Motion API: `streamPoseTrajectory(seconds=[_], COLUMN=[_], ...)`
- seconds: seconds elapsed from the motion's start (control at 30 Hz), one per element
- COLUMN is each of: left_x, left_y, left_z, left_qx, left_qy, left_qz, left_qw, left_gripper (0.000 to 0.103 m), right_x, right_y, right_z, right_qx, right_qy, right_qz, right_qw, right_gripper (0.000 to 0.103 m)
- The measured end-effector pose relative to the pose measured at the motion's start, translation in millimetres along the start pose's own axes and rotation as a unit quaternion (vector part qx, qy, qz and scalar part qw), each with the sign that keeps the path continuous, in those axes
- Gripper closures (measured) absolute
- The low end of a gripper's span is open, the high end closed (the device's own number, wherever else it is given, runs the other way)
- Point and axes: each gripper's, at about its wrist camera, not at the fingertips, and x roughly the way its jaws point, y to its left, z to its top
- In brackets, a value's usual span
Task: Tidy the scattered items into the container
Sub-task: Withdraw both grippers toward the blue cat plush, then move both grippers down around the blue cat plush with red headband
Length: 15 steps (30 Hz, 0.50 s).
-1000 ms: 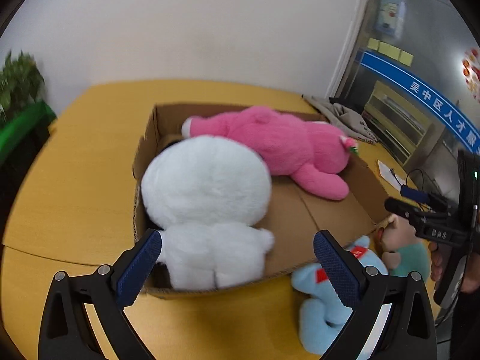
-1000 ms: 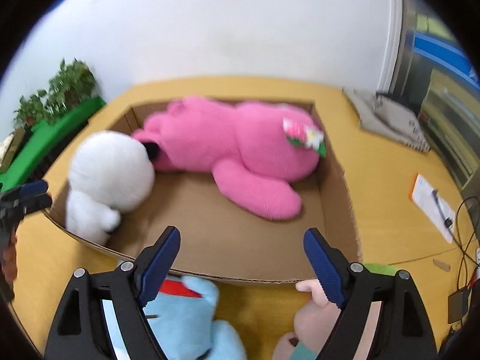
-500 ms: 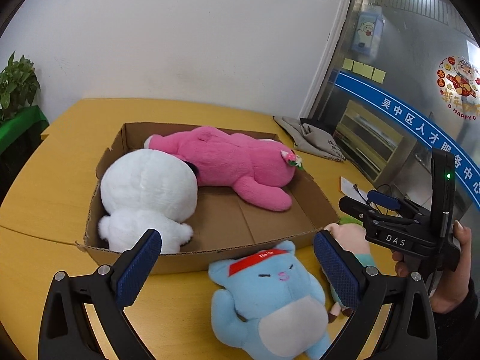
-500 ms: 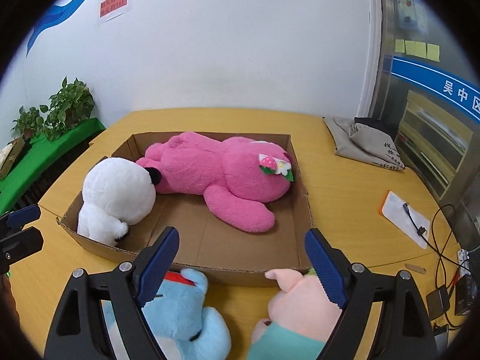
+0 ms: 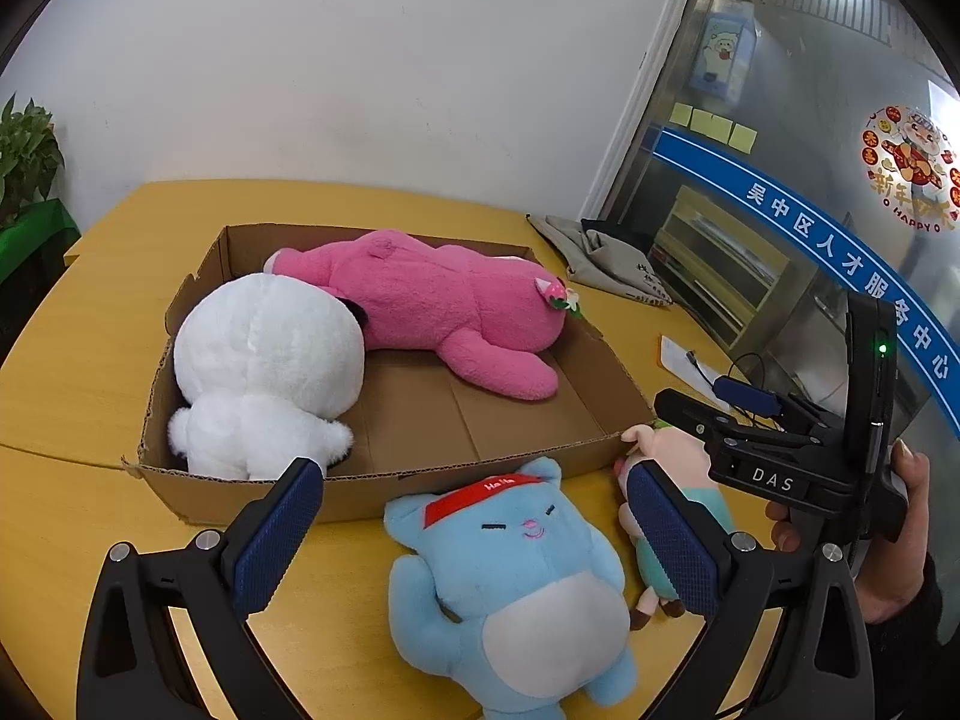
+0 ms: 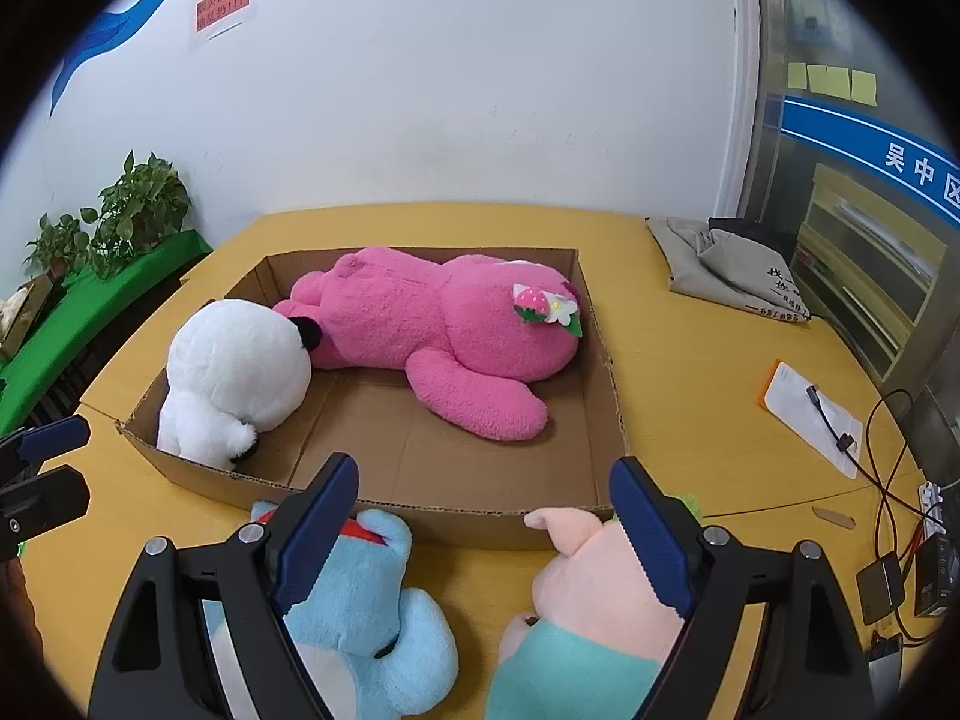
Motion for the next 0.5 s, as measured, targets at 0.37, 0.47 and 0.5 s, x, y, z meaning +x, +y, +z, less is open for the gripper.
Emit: streamPoseTrajectory(seconds=[0.37,0.47,0.5], left_x=[0,0,1], left_y=[2,4,4], left_z=[-9,-12,-13], left_qx=[-0.003,-0.007,-0.007], left_qy=[0.007,0.010,0.012], left_qz=[-0.006,-0.008,-0.010], left_qw=[1.0000,0.9999,0.9998], left_gripper=[0.000,0.000,0.000], right_x=[-3,-4,-4], right_y=[6,9,9], right_z=[-8,-10,-11], right_qx=[-0.001,-0.003,-0.002], right_qy=[0.006,0.006,0.007], right_qz=[0.004,0.003,0.003], right_qw=[1.000,1.000,1.000], right_gripper=[0.017,0.017,0.017])
